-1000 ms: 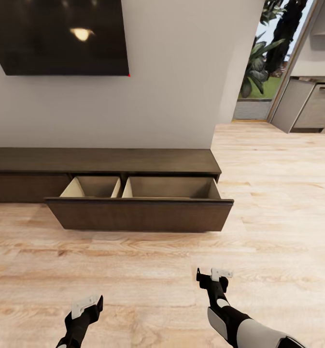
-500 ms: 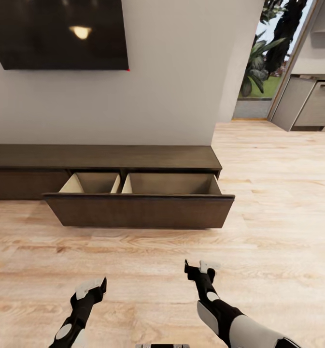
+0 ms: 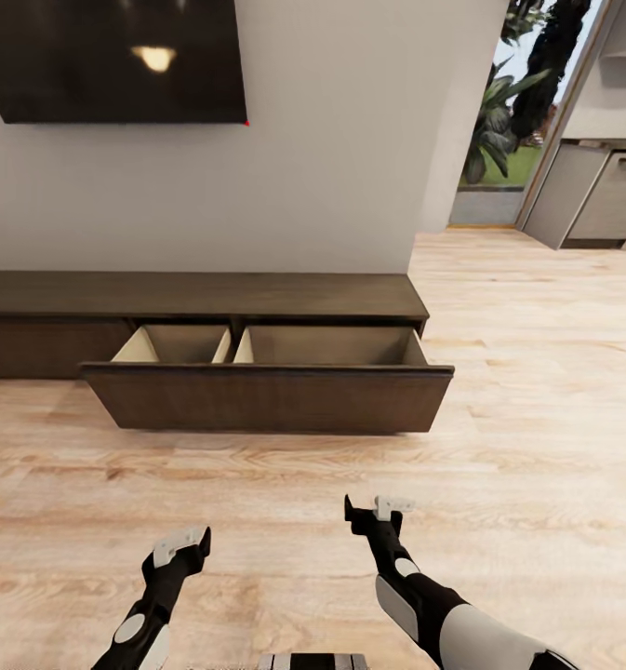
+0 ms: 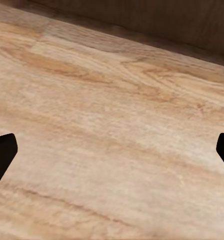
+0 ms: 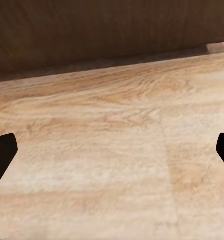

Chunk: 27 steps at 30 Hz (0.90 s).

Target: Place each of the two pumpkins and all three candles from the living room inside a cabinet in the living room (use any cabinet), then make sure every cabinet is closed, and position the cauldron so it is next to a table in the living room.

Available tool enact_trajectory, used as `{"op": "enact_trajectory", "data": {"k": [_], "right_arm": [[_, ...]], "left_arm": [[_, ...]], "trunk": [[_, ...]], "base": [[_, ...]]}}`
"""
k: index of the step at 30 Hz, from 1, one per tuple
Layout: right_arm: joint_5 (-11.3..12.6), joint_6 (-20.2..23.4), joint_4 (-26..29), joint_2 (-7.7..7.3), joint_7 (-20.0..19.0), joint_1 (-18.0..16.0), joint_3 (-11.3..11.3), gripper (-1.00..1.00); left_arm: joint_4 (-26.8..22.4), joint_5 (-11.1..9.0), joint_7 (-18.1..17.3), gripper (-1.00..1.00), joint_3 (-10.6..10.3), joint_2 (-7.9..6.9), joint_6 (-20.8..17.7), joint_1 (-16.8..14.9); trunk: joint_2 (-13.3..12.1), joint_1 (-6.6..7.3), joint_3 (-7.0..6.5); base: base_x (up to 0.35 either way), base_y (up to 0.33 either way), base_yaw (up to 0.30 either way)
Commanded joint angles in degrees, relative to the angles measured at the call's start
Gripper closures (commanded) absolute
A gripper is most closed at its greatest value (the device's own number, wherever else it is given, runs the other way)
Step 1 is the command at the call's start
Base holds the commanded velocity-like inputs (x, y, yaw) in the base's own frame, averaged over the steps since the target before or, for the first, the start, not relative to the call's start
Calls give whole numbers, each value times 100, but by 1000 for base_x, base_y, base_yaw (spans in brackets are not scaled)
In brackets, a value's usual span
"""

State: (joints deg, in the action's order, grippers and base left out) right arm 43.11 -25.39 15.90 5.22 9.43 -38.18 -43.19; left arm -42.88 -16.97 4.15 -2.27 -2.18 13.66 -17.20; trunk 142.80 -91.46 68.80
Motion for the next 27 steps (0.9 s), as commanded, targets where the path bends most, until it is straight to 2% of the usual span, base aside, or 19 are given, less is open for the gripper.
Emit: {"op": "enact_trajectory", "data": {"k": [1,5,7,12,20,27], "right_arm": [[25,-14,5,-2,39,-5,-49,-100],[30,-10,16,-3,33,-5,-49,-100],[31,-10,20,-3,33,-5,-49,-100],[31,-10,17,-3,32,-5,-42,-100],[39,-10,-40,-21,32,-5,-15,-100],[40,-10,-43,-13,32,-5,-5,-100]], "left_arm": [[-45,50,34,-100,-25,16,14,-23],[-104,272,32,-100,-27,145,3,-127],[-110,334,25,-100,-27,177,-9,-183],[-132,653,5,-100,-23,193,-83,-241],[-120,687,18,-100,-8,174,-100,-248],[-46,689,37,-100,-8,164,-217,-257]], "trunk": [[43,-21,23],[49,-32,111],[52,-37,156],[58,-50,266],[58,-50,266],[58,-50,266]], "base": [[0,0,0],[0,0,0],[0,0,0],[0,0,0],[16,0,0],[286,0,0]]}}
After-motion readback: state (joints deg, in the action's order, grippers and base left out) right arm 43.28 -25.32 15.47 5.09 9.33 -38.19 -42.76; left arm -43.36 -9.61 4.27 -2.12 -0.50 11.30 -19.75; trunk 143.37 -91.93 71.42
